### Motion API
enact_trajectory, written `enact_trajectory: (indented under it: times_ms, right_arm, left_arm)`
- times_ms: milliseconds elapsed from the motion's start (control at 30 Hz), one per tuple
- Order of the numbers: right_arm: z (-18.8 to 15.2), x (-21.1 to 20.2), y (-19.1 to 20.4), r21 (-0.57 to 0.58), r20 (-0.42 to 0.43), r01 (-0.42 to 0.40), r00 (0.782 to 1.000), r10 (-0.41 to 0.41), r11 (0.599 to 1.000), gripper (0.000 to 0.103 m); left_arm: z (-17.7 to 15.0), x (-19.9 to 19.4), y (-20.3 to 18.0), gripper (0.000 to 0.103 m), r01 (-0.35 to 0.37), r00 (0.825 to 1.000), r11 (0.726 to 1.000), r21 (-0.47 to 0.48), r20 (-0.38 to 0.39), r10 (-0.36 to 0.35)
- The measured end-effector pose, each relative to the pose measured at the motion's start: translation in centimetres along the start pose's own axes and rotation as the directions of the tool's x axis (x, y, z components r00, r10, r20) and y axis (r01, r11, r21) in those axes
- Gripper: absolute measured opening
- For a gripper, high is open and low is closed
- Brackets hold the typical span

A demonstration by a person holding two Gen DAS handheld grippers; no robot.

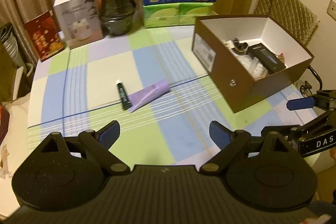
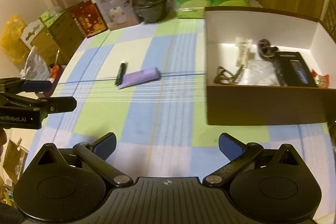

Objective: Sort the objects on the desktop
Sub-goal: 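Withdraw both open grippers from the box back toward the two tubes, then grasp the green lip-gel tube with the left gripper while the right grasps the purple tube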

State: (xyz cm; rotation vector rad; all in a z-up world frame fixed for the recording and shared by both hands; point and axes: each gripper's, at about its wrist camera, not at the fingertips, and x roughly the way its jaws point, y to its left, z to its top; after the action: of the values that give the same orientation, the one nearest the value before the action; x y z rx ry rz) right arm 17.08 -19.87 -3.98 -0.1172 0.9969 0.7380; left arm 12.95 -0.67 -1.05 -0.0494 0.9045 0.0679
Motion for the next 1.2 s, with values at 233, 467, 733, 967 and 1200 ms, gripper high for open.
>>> enact_trajectory:
  times_ms: [233,467,733,967,1200]
  right_arm:
    - [0.1,2.3,3.6,-0.02,-0.024,-0.021,0.999,0.02,1.0,0.101]
    - [0.7,4.3,6.2,-0.037,-0.033,-0.005,0.999,0.004,0.999,0.101]
    - [2.2,7.0,7.8,-0.032,-0.023,0.005,1.0,-0.006,0.999,0.101]
    - [3.6,10.0,7.2,0.043,-0.006,0.023,1.0,-0.023,0.999,0.101]
    - [5.6,12.4,6.2,0.118,0.002,0.057,0.998,-0.057,0.991,0.086]
  left_arm:
    - [-1.2,-0.5,3.6,0.09,-0.027,1.0,0.999,-0.029,-0.006,0.027]
    - [-2.2,0.1,6.6,0.09,-0.051,0.998,0.997,-0.055,-0.024,0.05]
    - [-2.4,1.3,9.1,0.09,-0.076,0.997,0.995,-0.069,-0.039,0.074]
    - [-1.4,3.7,10.6,0.089,-0.089,0.995,0.993,-0.076,-0.06,0.084]
    - [-0.2,7.3,11.4,0.088,-0.085,0.992,0.994,-0.075,-0.099,0.078]
